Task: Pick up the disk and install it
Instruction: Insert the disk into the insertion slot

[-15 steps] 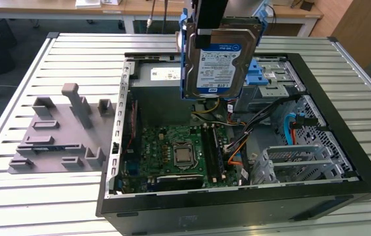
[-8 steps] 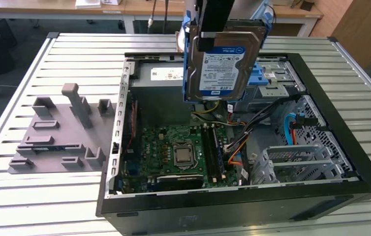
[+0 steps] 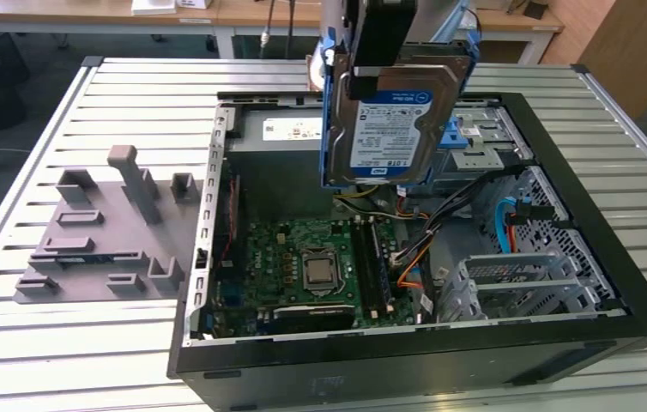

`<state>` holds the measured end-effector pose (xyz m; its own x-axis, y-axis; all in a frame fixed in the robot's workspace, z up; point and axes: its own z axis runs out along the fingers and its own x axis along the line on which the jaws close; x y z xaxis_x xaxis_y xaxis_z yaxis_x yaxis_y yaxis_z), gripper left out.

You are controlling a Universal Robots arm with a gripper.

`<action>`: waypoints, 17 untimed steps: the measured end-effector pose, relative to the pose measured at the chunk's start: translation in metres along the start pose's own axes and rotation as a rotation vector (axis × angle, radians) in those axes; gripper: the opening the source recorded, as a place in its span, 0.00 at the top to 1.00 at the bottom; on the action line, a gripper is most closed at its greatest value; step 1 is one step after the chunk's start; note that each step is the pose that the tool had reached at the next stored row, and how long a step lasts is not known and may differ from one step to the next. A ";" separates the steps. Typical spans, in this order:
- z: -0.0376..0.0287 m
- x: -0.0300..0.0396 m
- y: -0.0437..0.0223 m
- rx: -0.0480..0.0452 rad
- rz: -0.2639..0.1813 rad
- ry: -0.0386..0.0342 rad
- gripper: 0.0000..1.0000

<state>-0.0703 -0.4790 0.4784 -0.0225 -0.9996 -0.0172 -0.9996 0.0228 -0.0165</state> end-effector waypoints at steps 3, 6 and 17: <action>0.0000 0.0035 -0.0005 0.0000 0.000 0.0001 0.63; 0.0002 0.0063 -0.0011 0.0000 0.000 0.0000 0.63; 0.0007 0.0089 -0.0126 -0.0001 0.000 0.0001 0.63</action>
<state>-0.0579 -0.4882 0.4778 -0.0225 -0.9996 -0.0170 -0.9996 0.0228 -0.0163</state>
